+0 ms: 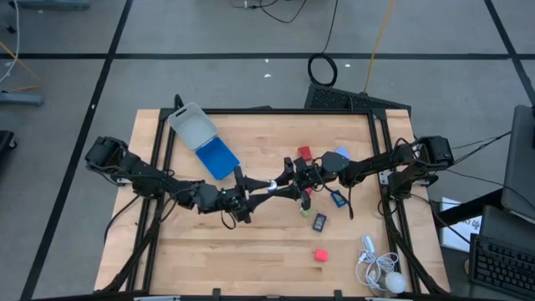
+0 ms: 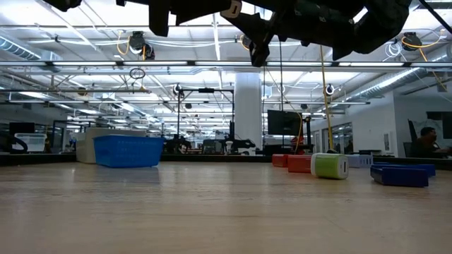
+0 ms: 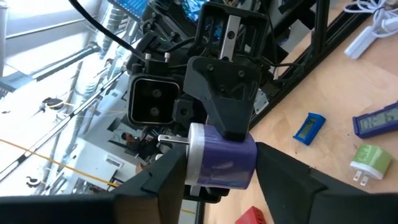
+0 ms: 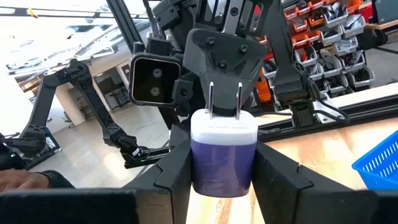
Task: Pick & Place Office items
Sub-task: Put the violet charger adapter into the gray bin
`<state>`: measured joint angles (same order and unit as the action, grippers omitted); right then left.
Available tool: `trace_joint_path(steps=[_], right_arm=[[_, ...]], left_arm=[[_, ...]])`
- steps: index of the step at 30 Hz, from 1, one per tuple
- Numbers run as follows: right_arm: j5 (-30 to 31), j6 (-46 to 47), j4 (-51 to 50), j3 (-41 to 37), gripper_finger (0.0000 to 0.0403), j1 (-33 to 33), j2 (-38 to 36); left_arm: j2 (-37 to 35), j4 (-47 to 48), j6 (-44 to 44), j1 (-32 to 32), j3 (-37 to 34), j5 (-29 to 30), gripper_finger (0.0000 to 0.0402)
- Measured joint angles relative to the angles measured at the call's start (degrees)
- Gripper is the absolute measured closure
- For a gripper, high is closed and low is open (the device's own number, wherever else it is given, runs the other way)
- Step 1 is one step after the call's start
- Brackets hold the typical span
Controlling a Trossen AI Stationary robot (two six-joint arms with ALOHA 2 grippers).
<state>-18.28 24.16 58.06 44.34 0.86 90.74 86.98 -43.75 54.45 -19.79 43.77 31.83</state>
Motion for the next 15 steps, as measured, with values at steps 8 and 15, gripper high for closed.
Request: trace_joint_path(steps=[8,15], right_arm=[[0.17,0.54,0.39,0.00,0.0272,-0.02,0.00],[0.15,0.63,0.39,0.00,0.0272,-0.02,0.00]], left_arm=[[0.00,0.11,-1.81,0.61,0.00,-0.31,0.0168],[0.00,-0.21,-1.42,1.02,0.00,-0.55,0.0196]])
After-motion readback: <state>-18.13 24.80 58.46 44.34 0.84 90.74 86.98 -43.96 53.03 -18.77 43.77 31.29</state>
